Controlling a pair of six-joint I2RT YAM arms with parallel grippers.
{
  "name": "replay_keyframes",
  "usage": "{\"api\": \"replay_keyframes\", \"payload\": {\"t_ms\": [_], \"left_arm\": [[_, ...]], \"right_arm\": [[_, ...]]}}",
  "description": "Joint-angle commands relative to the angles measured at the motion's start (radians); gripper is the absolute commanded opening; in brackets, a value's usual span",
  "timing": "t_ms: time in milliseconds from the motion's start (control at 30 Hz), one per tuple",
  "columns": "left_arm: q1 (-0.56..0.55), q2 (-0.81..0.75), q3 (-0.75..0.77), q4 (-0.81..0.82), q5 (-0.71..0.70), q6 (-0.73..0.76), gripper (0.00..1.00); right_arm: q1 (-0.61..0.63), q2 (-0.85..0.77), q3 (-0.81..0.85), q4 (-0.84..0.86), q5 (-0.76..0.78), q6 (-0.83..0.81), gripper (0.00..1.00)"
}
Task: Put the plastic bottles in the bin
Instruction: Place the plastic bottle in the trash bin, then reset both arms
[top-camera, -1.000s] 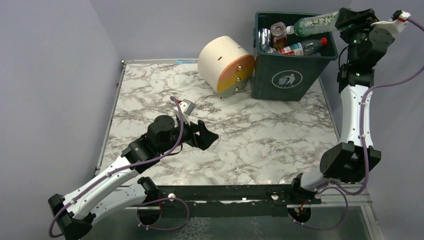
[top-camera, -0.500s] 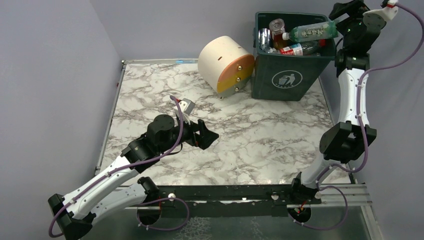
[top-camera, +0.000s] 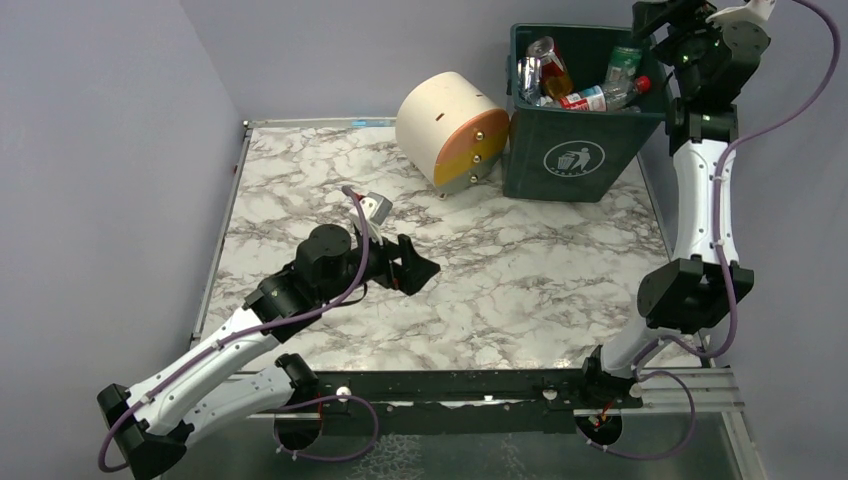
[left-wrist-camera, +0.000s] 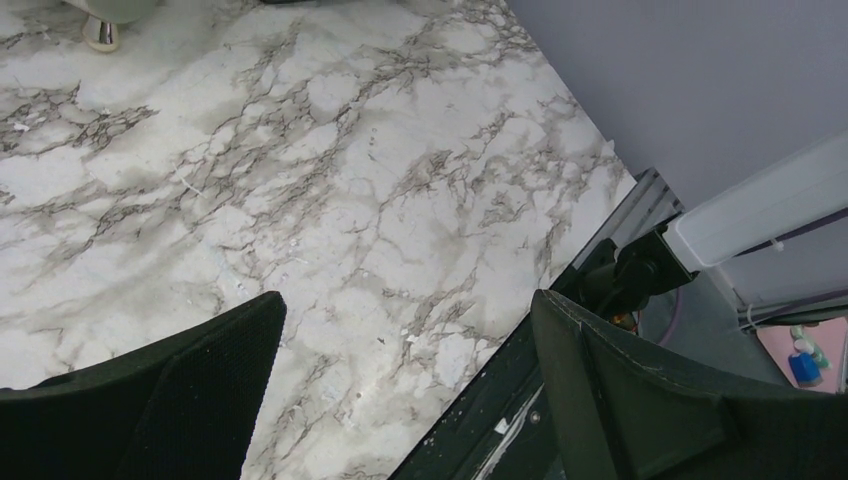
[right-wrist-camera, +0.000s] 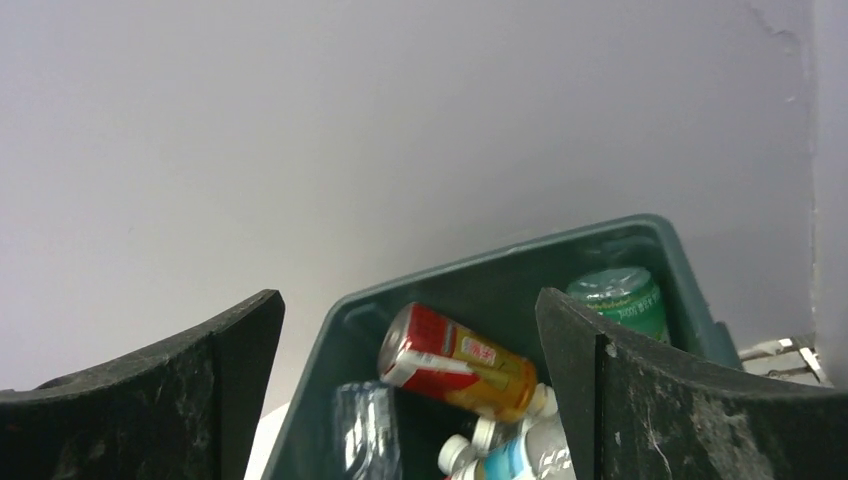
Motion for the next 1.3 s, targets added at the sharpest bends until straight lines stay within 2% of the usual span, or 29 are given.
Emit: {"api": "replay_keyframes", "payload": {"t_ms": [0, 200, 533, 767, 833, 1067, 1100, 1267], "left_arm": [[0.000, 0.042, 0.075, 0.031, -0.034, 0.014, 0.99], [0.000, 0.124, 0.131, 0.034, -0.049, 0.037, 0.99], [0.000, 0.173, 0.107, 0.172, -0.086, 0.084, 0.99], [0.001, 0.111, 0.015, 0.327, -0.186, 0.131, 0.99], [0.000, 0.105, 0.016, 0.323, -0.235, 0.138, 0.99], [0.001, 0.119, 0.049, 0.288, -0.272, 0.191, 0.99], [0.000, 0.128, 0.016, 0.261, -0.213, 0.143, 0.99], [0.000, 0.128, 0.016, 0.261, -0.213, 0.143, 0.99]], "right_arm": [[0.008, -0.142, -0.076, -0.006, -0.154, 0.033, 1.00], [0.008, -0.330, -0.304, -0.025, -0.252, 0.041, 1.00], [0.008, -0.639, -0.660, -0.055, -0.339, 0.010, 1.00], [0.008, -0.774, -0.818, -0.114, -0.386, -0.051, 1.00], [0.009, -0.793, -0.851, -0.127, -0.391, -0.057, 0.99], [0.017, -0.792, -0.887, -0.135, -0.438, -0.040, 1.00], [0.010, -0.795, -0.880, -0.117, -0.377, -0.034, 0.99], [0.010, -0.795, -0.880, -0.117, -0.377, -0.034, 0.99]]}}
